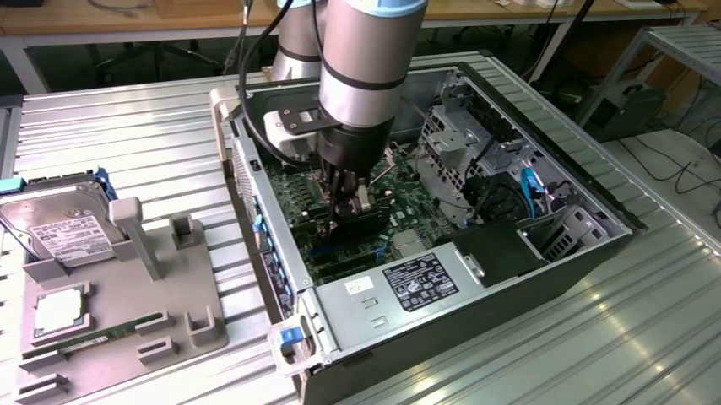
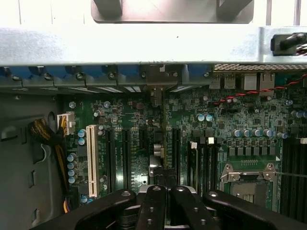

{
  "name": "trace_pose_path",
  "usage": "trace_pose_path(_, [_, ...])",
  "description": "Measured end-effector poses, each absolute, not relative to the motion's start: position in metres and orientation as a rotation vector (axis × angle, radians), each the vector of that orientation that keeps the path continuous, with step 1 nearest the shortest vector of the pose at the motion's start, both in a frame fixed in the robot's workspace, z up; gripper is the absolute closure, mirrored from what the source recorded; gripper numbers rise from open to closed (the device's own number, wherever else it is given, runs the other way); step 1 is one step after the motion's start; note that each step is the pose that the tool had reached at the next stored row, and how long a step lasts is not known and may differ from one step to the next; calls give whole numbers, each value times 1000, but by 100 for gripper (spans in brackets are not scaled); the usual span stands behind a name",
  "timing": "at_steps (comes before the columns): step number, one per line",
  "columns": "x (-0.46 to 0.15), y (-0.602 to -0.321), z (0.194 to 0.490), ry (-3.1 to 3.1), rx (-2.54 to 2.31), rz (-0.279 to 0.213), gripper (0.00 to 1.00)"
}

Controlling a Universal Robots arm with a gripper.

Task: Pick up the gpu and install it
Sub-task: 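Press down on the gpu until it lock into place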

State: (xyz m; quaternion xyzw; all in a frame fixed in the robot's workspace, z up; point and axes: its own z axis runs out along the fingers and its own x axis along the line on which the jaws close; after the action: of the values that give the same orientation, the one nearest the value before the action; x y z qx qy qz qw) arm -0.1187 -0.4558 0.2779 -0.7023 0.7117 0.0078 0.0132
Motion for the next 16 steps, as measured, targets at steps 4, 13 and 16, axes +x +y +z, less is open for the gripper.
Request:
trace_pose_path(4, [-119,-456,275,2218,-2188,24,89])
trace_pose_path(13, [-119,-456,271,2217,-2188,26,89])
trace_pose_path(16, [-119,-456,281,2218,-2189,26,89])
